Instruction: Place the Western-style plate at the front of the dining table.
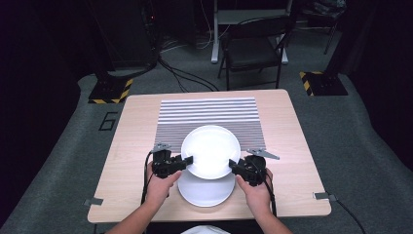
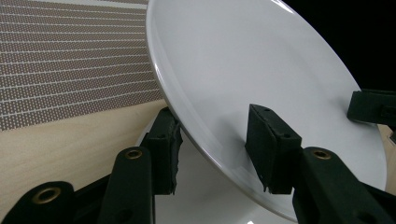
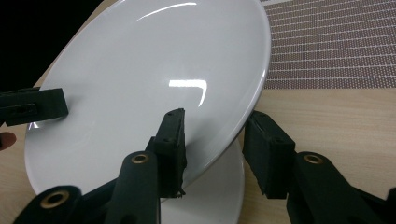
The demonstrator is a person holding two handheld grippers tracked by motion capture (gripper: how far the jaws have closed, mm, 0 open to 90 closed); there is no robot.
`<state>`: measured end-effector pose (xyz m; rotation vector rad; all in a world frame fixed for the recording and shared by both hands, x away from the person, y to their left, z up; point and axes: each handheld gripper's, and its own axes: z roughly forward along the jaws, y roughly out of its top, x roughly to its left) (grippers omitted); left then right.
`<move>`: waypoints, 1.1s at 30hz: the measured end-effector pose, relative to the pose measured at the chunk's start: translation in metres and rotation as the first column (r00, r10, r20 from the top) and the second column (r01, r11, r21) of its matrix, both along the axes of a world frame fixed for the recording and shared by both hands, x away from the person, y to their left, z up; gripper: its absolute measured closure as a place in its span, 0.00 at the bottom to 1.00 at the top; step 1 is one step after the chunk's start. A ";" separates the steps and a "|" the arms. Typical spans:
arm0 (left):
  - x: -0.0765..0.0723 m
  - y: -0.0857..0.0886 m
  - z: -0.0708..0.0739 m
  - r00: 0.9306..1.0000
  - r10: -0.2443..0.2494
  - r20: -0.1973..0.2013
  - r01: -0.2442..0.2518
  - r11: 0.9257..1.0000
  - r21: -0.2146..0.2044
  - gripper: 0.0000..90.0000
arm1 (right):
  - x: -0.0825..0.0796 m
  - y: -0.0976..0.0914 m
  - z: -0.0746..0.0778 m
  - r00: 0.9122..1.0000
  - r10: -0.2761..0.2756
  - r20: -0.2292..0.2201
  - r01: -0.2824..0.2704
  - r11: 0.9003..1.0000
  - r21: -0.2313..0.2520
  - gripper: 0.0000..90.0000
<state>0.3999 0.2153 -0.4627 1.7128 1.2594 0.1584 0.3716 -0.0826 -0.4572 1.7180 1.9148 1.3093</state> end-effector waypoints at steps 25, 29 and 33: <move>0.013 0.006 0.013 1.000 0.011 0.024 -0.011 1.000 0.007 0.61 | 0.013 0.006 0.011 1.000 0.003 0.022 -0.003 1.000 0.006 0.65; 0.015 0.006 0.015 1.000 0.013 0.028 -0.013 1.000 0.007 0.61 | 0.015 0.007 0.014 1.000 0.003 0.024 -0.003 1.000 0.007 0.65; 0.017 0.006 0.017 1.000 0.019 0.021 -0.019 1.000 -0.002 0.61 | 0.018 0.007 0.016 1.000 0.006 0.031 -0.006 1.000 -0.004 0.65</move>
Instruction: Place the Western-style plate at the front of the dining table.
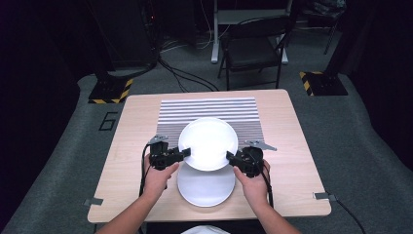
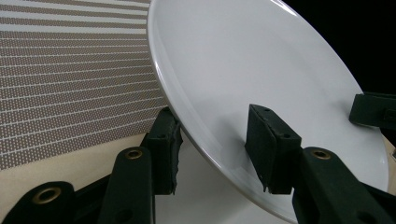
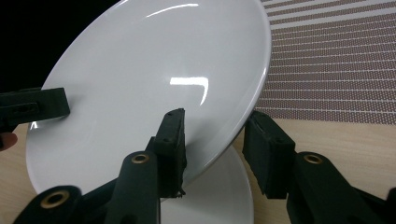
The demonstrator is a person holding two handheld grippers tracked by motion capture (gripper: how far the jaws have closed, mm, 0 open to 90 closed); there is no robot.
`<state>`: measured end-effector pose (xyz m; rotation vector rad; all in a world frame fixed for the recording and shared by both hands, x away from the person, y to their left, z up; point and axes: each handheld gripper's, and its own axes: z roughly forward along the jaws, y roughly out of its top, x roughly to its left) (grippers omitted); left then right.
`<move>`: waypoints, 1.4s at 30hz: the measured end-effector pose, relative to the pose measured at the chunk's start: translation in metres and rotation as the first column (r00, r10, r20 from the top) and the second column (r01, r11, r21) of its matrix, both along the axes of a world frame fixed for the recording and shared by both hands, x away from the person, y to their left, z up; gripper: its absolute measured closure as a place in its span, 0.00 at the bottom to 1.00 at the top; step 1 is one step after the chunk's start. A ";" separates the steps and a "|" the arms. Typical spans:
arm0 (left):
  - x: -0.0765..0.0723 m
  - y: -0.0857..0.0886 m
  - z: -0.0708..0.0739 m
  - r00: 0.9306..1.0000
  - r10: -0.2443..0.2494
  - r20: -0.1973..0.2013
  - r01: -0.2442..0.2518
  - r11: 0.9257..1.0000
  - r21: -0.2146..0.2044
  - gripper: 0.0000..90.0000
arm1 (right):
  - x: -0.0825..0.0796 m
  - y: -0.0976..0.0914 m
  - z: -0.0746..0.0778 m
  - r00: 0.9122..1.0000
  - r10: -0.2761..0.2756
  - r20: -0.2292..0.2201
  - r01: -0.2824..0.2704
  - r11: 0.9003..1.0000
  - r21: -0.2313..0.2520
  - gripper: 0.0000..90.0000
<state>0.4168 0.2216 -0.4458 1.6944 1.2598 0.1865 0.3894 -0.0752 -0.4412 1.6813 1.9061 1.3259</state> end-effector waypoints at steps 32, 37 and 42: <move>0.021 0.007 0.009 1.000 0.016 -0.015 -0.016 1.000 -0.019 0.61 | 0.021 0.006 0.013 1.000 0.012 0.006 -0.012 1.000 -0.005 0.65; 0.024 0.007 0.012 1.000 0.020 -0.010 -0.020 1.000 -0.016 0.61 | 0.024 0.007 0.015 1.000 0.013 0.012 -0.013 1.000 -0.007 0.65; 0.028 0.009 0.017 1.000 0.024 -0.005 -0.024 1.000 -0.017 0.62 | 0.026 0.009 0.019 1.000 0.014 0.023 -0.014 1.000 -0.003 0.65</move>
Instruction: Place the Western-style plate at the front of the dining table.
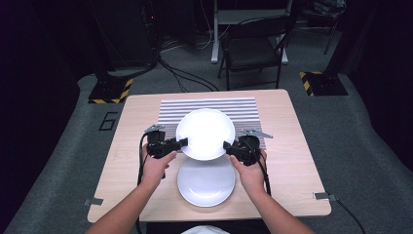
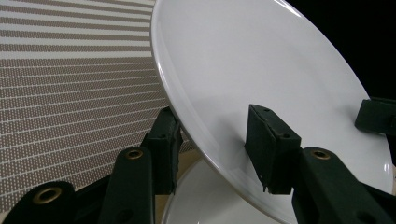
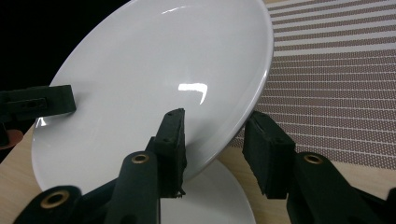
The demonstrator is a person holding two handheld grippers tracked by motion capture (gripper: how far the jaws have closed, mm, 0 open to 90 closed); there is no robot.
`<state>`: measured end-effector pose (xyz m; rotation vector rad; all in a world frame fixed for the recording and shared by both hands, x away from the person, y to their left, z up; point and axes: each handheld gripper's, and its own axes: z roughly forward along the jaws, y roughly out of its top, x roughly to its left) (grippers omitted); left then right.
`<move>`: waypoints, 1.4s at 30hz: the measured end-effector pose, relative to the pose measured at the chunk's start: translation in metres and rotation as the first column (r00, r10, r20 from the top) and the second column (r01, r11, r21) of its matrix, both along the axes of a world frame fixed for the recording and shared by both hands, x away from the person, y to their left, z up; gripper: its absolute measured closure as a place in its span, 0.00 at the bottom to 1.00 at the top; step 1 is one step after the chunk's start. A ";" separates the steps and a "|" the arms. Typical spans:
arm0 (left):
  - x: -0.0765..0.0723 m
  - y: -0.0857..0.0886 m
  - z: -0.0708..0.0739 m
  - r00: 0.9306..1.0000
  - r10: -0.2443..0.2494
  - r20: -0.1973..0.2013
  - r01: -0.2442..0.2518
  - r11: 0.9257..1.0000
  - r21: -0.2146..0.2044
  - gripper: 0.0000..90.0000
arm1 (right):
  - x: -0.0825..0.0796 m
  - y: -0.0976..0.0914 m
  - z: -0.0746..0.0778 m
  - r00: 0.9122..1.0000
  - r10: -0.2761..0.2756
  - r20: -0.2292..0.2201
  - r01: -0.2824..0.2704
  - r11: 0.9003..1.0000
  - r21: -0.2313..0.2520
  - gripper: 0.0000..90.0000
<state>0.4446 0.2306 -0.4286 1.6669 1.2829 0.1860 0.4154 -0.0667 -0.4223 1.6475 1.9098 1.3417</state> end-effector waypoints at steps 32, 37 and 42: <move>0.034 0.002 0.006 0.999 0.045 0.026 -0.045 0.999 -0.005 0.63 | 0.036 0.008 0.008 1.000 -0.022 0.013 0.022 1.000 -0.003 0.65; 0.040 0.000 0.005 0.999 0.049 0.019 -0.049 0.999 0.000 0.63 | 0.044 0.008 0.006 1.000 -0.029 0.006 0.029 1.000 -0.001 0.65; 0.045 0.000 0.004 0.998 0.058 0.020 -0.058 0.998 -0.001 0.63 | 0.051 0.008 0.004 0.999 -0.037 0.003 0.037 0.999 0.002 0.65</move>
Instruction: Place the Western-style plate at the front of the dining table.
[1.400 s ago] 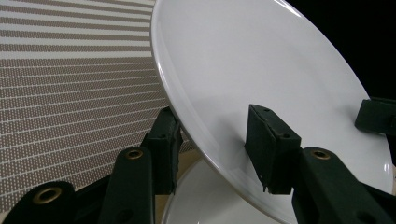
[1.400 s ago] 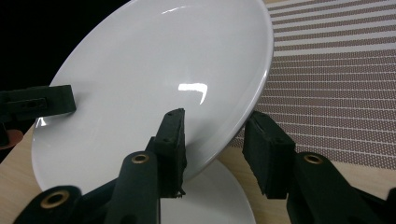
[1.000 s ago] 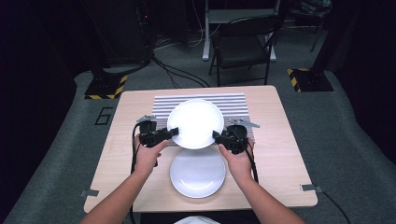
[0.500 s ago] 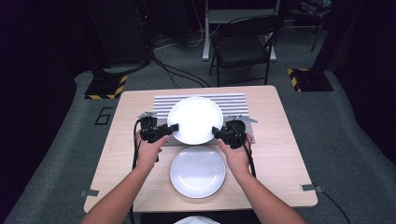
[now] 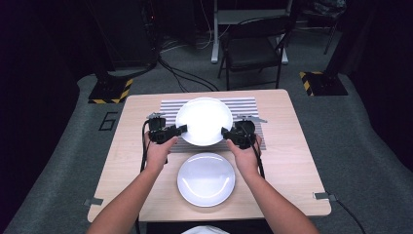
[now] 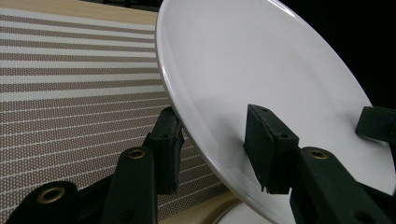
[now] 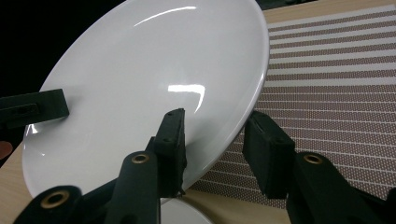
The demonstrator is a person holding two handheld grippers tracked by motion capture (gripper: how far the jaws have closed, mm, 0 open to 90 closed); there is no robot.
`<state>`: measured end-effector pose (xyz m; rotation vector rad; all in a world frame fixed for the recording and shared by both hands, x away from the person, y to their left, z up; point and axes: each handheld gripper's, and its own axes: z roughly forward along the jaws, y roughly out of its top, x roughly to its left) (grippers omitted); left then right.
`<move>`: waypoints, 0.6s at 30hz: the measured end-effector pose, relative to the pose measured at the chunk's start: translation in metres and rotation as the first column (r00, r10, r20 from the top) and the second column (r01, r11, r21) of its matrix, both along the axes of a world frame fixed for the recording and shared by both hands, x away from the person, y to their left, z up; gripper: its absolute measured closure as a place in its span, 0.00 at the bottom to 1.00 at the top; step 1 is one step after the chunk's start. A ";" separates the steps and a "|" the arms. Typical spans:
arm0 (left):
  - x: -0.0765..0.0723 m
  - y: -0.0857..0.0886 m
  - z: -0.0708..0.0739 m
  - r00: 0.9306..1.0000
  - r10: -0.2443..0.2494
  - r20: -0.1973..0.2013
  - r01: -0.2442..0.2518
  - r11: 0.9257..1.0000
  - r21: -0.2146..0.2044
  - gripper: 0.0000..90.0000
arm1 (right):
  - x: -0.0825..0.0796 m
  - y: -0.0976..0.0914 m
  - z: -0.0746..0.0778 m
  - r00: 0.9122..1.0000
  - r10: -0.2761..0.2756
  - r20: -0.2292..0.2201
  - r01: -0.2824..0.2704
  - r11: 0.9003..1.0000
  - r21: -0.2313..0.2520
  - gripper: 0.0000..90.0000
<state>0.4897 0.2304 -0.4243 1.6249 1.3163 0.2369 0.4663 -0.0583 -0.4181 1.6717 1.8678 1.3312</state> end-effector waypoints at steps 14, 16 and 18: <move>0.014 0.002 -0.003 1.000 0.016 0.005 -0.016 1.000 -0.003 0.63 | 0.016 0.004 0.000 1.000 -0.003 0.012 0.004 1.000 -0.020 0.65; 0.016 0.002 -0.005 1.000 0.020 0.005 -0.020 1.000 -0.007 0.63 | 0.018 0.005 0.000 1.000 -0.006 0.007 0.006 1.000 -0.023 0.65; 0.018 0.003 -0.007 1.000 0.023 0.009 -0.023 1.000 -0.009 0.63 | 0.021 0.005 -0.001 1.000 -0.004 0.008 0.004 1.000 -0.028 0.65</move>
